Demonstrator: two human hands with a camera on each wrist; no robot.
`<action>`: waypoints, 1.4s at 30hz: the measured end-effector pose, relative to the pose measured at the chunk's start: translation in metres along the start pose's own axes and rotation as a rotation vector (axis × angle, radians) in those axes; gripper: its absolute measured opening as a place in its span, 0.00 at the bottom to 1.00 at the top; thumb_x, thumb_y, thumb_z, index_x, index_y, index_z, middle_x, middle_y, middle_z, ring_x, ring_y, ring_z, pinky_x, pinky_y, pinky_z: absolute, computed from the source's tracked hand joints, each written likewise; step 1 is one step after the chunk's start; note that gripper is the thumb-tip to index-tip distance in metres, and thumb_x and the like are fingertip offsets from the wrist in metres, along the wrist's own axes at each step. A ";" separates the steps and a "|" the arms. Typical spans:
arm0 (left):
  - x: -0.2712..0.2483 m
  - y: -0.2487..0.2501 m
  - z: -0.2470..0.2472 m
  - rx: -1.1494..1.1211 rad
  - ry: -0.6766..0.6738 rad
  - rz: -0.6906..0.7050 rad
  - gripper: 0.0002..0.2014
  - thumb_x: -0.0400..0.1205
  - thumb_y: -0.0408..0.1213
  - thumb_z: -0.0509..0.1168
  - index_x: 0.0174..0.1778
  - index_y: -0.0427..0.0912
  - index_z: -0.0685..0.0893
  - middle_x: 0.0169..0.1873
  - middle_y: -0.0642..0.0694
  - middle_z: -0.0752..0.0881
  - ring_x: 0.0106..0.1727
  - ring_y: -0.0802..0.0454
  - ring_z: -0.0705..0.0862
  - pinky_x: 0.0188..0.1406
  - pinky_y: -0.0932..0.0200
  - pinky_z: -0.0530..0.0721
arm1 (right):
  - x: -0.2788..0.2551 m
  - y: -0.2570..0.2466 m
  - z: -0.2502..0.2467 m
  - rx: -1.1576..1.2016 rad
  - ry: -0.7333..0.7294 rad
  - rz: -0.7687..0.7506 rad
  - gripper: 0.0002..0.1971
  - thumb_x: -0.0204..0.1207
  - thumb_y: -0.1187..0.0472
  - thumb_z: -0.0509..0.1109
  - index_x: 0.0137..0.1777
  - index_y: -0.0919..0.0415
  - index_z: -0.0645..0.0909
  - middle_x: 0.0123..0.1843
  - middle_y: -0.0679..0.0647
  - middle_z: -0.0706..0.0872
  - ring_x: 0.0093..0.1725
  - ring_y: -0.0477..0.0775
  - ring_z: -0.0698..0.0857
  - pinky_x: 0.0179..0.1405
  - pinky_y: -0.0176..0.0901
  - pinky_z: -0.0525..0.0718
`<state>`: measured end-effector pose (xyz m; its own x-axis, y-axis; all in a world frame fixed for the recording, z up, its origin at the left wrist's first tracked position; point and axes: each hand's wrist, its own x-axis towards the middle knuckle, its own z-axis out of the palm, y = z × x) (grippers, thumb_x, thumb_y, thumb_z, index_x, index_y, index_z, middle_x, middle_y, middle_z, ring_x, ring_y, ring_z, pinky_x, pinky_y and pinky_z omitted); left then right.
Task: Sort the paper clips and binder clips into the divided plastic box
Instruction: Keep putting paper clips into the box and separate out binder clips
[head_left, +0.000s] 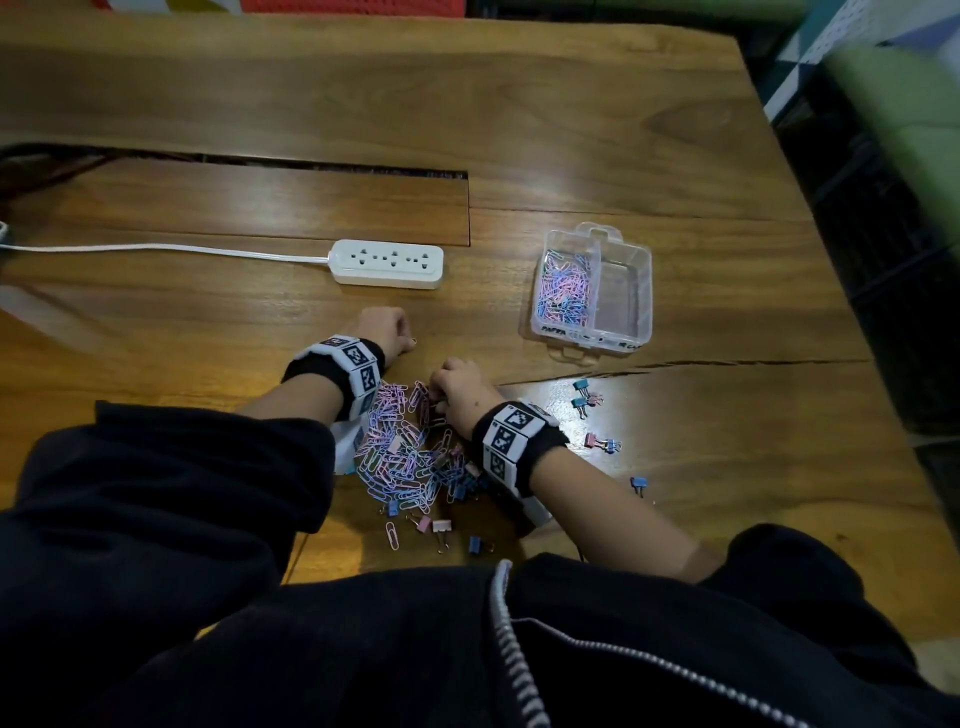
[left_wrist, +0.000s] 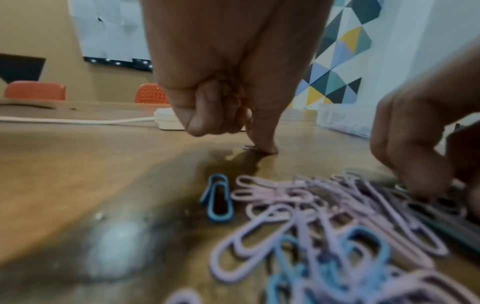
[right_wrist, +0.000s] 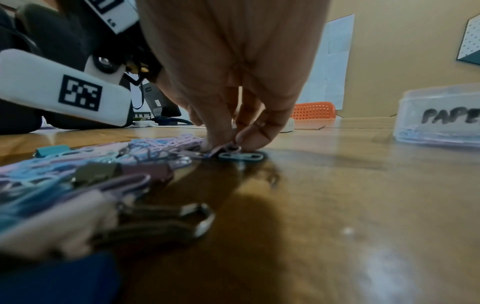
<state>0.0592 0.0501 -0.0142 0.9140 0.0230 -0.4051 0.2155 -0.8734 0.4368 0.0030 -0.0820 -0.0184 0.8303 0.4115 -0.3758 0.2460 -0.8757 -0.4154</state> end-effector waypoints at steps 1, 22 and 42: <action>-0.002 0.000 0.001 -0.006 -0.012 -0.026 0.06 0.80 0.37 0.65 0.45 0.37 0.81 0.47 0.38 0.86 0.45 0.46 0.79 0.53 0.51 0.79 | -0.001 0.000 0.000 0.021 0.006 0.008 0.11 0.76 0.69 0.63 0.57 0.66 0.79 0.61 0.60 0.77 0.62 0.59 0.73 0.62 0.47 0.73; -0.016 -0.009 0.008 -0.085 -0.176 -0.080 0.19 0.83 0.35 0.58 0.24 0.41 0.72 0.24 0.48 0.72 0.25 0.54 0.70 0.26 0.65 0.72 | -0.018 0.014 -0.005 0.385 0.054 0.245 0.07 0.76 0.70 0.66 0.50 0.66 0.84 0.54 0.59 0.86 0.52 0.55 0.83 0.50 0.38 0.81; -0.064 -0.026 0.026 -0.170 -0.005 -0.132 0.08 0.77 0.40 0.67 0.44 0.46 0.73 0.37 0.51 0.76 0.35 0.53 0.77 0.32 0.62 0.78 | -0.044 0.046 -0.012 1.953 -0.176 0.426 0.14 0.81 0.73 0.52 0.51 0.66 0.80 0.29 0.54 0.88 0.27 0.45 0.84 0.29 0.30 0.85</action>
<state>-0.0141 0.0588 -0.0200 0.8726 0.1289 -0.4711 0.3882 -0.7684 0.5088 -0.0162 -0.1430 -0.0112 0.5986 0.4126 -0.6866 -0.7898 0.4470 -0.4200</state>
